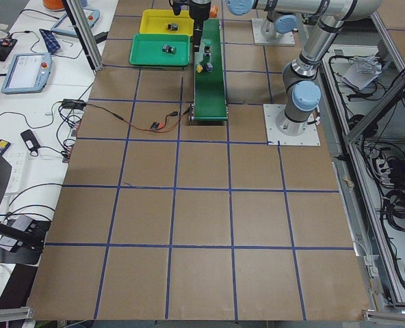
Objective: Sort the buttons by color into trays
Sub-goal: 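Move the right gripper down to the green-capped button on the belt and grasp it, then lift the green-capped button with the right gripper over the green tray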
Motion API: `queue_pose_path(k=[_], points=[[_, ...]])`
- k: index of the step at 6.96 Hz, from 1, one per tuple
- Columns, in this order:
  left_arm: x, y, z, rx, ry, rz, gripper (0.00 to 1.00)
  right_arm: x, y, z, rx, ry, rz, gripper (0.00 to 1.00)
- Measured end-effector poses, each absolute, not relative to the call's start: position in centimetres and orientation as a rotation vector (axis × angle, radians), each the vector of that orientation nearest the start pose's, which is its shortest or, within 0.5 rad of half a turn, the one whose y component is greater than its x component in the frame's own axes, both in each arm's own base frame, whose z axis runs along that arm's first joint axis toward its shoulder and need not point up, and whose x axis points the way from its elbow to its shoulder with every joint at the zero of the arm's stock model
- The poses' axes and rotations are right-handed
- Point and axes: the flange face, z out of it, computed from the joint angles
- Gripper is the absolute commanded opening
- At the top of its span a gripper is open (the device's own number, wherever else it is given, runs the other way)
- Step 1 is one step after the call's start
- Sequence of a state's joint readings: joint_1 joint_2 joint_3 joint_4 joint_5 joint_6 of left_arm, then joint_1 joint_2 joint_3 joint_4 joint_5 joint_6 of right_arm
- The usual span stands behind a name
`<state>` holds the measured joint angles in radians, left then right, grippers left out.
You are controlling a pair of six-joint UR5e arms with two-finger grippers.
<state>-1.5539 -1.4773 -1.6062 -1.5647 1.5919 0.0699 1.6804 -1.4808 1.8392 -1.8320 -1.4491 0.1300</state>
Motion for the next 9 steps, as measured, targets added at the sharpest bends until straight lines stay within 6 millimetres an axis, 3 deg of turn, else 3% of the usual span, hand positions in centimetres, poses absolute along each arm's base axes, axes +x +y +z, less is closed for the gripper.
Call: queue_pose_path(k=[2,5,6,8,9], points=[[-12.4,-46.0,51.5,0.08,3.116,-0.098,1.0,23.7,-46.4,33.7,0.037,3.031,0.126,1.0],[-12.3,-45.8,51.4,0.081,3.115,-0.099,1.0,24.7,-46.4,30.3,0.057,3.041,0.212,1.0],[-12.3,-45.7,51.4,0.081,3.115,-0.099,1.0,24.7,-46.2,29.3,0.06,3.044,0.242,0.9],[-12.4,-45.8,51.4,0.08,3.115,-0.101,1.0,24.6,-45.6,27.8,0.063,3.047,0.291,0.02],[-12.3,-45.8,51.4,0.08,3.115,-0.101,1.0,24.5,-45.5,27.6,0.065,3.051,0.306,0.0]])
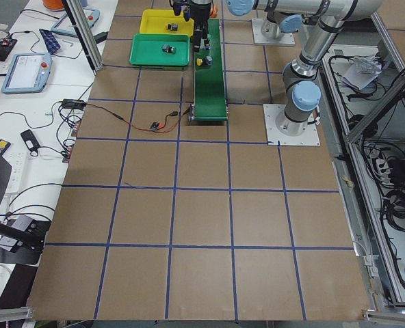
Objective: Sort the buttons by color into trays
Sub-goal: 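Lift the green-capped button with the right gripper over the green tray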
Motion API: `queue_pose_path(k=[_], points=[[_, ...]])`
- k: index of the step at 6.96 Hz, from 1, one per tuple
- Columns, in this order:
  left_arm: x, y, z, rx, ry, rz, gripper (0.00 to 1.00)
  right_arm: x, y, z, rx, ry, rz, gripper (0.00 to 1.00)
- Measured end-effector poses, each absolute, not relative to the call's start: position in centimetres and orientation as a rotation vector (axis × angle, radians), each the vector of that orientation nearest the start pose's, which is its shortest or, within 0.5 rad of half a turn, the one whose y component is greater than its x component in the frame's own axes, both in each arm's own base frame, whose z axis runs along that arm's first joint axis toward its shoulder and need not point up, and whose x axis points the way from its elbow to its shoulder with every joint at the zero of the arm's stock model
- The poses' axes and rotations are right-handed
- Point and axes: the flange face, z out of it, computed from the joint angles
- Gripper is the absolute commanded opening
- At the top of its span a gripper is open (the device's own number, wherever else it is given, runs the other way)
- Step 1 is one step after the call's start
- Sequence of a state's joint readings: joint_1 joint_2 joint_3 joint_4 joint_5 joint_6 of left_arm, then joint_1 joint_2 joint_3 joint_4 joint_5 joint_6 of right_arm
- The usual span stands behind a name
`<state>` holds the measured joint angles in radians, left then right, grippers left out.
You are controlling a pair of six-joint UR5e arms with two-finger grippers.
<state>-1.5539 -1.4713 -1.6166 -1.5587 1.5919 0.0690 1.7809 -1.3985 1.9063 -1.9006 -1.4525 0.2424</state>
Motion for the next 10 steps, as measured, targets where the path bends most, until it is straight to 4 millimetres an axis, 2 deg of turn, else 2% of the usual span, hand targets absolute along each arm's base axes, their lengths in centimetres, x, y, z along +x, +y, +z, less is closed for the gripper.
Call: queue_pose_path(k=[3,4,5,6,7,8,10], points=[[-12.3,-45.8,51.4,0.08,3.115,-0.103,1.0,24.2,-45.8,27.9,0.078,3.056,0.304,0.0],[-12.3,-45.8,51.4,0.08,3.115,-0.101,1.0,23.8,-46.3,28.6,0.088,3.058,0.277,0.0],[-12.4,-45.8,51.4,0.08,3.115,-0.103,1.0,23.4,-47.7,30.2,0.099,3.06,0.213,0.0],[-12.4,-45.7,51.4,0.08,3.115,-0.104,1.0,22.6,-49.9,32.5,0.113,3.068,0.12,0.0],[-12.4,-45.7,51.3,0.08,3.115,-0.102,1.0,21.8,-52.5,33.7,0.139,3.081,0.041,0.0],[-12.4,-45.8,51.3,0.08,3.116,-0.101,1.0,21.3,-55.1,33.4,0.167,3.097,-0.04,0.0],[-12.4,-45.8,51.4,0.08,3.116,-0.103,1.0,21.0,-59.5,30.4,0.196,3.098,-0.24,0.0]])
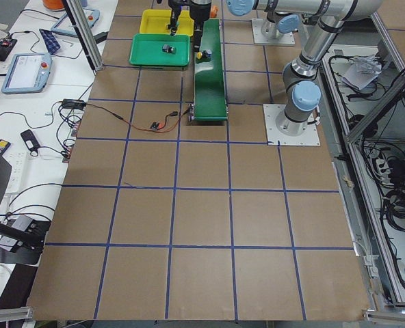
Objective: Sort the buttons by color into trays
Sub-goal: 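Lift the green-capped button with the right gripper over the green tray, then release the button in the green tray and move the right gripper back to the belt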
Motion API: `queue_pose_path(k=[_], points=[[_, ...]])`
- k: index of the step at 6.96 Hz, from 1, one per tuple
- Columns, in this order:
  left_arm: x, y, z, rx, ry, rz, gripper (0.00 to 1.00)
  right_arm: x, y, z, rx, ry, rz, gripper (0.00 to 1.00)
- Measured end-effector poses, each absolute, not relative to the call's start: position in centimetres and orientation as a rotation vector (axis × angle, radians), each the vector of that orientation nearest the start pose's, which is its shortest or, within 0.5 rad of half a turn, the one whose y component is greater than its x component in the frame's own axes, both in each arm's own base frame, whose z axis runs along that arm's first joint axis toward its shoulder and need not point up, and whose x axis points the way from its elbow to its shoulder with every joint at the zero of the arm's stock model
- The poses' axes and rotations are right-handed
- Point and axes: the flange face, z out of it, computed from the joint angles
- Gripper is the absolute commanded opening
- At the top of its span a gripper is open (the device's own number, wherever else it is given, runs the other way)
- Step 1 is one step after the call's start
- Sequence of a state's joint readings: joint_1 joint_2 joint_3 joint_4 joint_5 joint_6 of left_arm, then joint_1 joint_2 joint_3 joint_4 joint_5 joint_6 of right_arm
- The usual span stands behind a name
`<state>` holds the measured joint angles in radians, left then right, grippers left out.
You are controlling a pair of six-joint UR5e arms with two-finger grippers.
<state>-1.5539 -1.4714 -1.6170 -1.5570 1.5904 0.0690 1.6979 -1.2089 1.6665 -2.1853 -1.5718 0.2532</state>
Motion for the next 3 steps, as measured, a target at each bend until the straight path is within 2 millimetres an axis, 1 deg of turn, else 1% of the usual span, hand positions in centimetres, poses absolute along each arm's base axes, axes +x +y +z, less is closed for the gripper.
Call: queue_pose_path(k=[1,2,3], points=[[-12.4,-45.8,51.4,0.08,3.116,-0.104,1.0,21.1,-60.6,28.8,0.229,3.085,-0.306,0.06],[-12.4,-45.8,51.4,0.08,3.117,-0.106,1.0,21.0,-61.0,28.0,0.272,3.073,-0.338,0.09],[-12.4,-45.8,51.4,0.08,3.116,-0.106,1.0,20.5,-61.4,27.7,0.302,3.065,-0.356,0.4]])
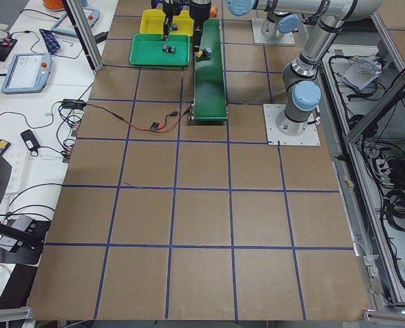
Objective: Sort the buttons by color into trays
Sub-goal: 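Release the button in the green tray and move the right gripper back to the belt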
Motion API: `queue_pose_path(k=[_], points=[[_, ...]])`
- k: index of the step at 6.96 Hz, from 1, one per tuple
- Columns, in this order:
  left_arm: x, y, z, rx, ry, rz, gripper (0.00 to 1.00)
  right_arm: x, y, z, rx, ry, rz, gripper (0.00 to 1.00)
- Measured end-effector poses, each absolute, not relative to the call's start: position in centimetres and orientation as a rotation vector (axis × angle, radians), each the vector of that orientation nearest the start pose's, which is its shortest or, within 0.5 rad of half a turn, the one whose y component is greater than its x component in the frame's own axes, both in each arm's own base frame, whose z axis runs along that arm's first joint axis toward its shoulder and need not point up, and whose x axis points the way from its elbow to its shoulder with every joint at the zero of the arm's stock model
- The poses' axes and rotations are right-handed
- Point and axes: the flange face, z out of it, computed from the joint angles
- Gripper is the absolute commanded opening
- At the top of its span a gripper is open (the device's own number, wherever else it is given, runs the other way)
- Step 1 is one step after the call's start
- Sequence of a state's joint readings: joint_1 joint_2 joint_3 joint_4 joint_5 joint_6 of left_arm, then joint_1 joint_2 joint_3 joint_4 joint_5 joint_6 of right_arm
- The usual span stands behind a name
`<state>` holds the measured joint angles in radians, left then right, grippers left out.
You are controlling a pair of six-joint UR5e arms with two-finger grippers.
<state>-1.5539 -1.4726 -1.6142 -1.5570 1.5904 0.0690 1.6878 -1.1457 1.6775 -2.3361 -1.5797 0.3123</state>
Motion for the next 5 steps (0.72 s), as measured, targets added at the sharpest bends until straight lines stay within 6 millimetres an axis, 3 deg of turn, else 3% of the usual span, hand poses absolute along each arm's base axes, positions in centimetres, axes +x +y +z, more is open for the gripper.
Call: queue_pose_path(k=[2,3,5], points=[[-12.4,-45.9,51.5,0.08,3.117,-0.107,1.0,19.4,-61.8,27.0,0.339,3.066,-0.351,0.9],[-12.4,-45.9,51.5,0.08,3.116,-0.108,1.0,18.8,-62.0,26.4,0.35,3.076,-0.338,1.0],[-12.4,-46.0,51.5,0.08,3.117,-0.107,1.0,18.1,-62.0,25.5,0.355,3.088,-0.302,1.0]])
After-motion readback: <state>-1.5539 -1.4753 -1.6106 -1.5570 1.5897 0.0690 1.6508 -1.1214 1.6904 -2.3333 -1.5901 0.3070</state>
